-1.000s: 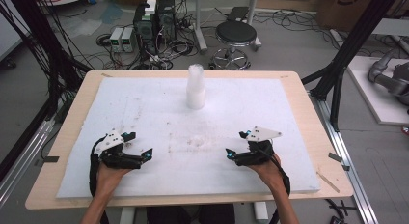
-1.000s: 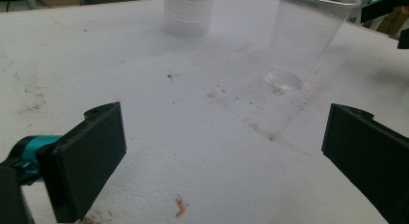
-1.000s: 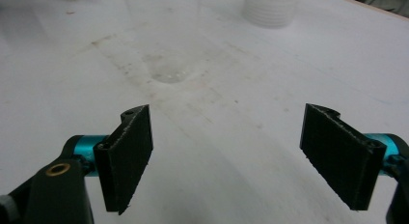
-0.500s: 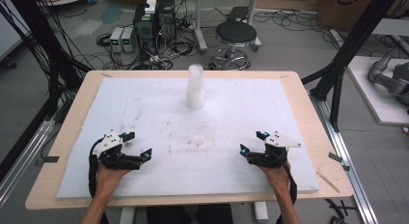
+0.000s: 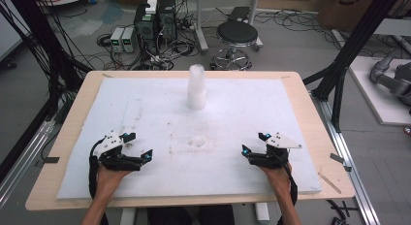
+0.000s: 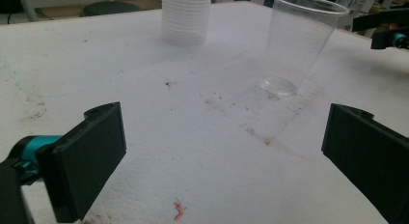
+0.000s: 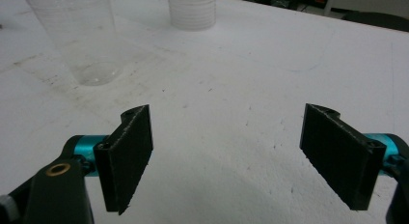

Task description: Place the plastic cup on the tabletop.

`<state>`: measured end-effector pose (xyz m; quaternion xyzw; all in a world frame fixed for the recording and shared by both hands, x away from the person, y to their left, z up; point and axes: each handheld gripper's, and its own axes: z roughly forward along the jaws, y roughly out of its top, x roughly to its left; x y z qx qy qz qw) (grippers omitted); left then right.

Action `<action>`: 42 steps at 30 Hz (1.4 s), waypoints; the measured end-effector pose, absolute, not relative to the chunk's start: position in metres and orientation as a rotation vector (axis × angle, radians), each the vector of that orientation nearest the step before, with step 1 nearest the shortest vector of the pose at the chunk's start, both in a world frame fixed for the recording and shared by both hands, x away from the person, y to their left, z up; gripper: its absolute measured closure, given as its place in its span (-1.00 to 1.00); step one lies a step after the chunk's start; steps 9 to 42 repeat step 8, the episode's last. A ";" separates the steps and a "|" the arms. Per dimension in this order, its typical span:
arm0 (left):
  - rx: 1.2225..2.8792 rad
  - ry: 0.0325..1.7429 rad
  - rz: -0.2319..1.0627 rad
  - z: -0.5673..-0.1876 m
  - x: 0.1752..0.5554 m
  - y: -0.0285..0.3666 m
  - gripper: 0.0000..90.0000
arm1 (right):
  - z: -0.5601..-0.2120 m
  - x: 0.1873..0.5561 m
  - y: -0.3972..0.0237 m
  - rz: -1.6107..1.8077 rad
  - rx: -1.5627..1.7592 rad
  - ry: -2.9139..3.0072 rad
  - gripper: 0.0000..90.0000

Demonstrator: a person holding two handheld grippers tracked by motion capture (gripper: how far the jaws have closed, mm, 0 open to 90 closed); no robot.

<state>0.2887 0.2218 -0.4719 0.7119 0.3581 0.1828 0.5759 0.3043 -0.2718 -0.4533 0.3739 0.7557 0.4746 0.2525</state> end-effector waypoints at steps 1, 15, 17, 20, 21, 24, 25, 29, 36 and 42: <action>1.663 0.839 0.431 -0.472 0.288 0.222 -0.96 | -0.453 0.305 -0.272 1.288 1.017 2.055 -0.57; 1.664 0.840 0.428 -0.472 0.289 0.222 -0.96 | -0.454 0.303 -0.271 1.284 1.019 2.051 -0.57; 1.664 0.840 0.428 -0.472 0.289 0.222 -0.96 | -0.454 0.303 -0.271 1.284 1.019 2.051 -0.57; 1.664 0.840 0.428 -0.472 0.289 0.222 -0.96 | -0.454 0.303 -0.271 1.284 1.019 2.051 -0.57; 1.664 0.840 0.428 -0.472 0.289 0.222 -0.96 | -0.454 0.303 -0.271 1.284 1.019 2.051 -0.57; 1.664 0.840 0.428 -0.472 0.289 0.222 -0.96 | -0.454 0.303 -0.271 1.284 1.019 2.051 -0.57; 1.664 0.840 0.428 -0.472 0.289 0.222 -0.96 | -0.454 0.303 -0.271 1.284 1.019 2.051 -0.57; 1.664 0.840 0.428 -0.472 0.289 0.222 -0.96 | -0.454 0.303 -0.271 1.284 1.019 2.051 -0.57; 1.664 0.840 0.428 -0.472 0.289 0.222 -0.96 | -0.454 0.303 -0.271 1.284 1.019 2.051 -0.57; 1.664 0.840 0.428 -0.472 0.289 0.222 -0.96 | -0.454 0.303 -0.271 1.284 1.019 2.051 -0.57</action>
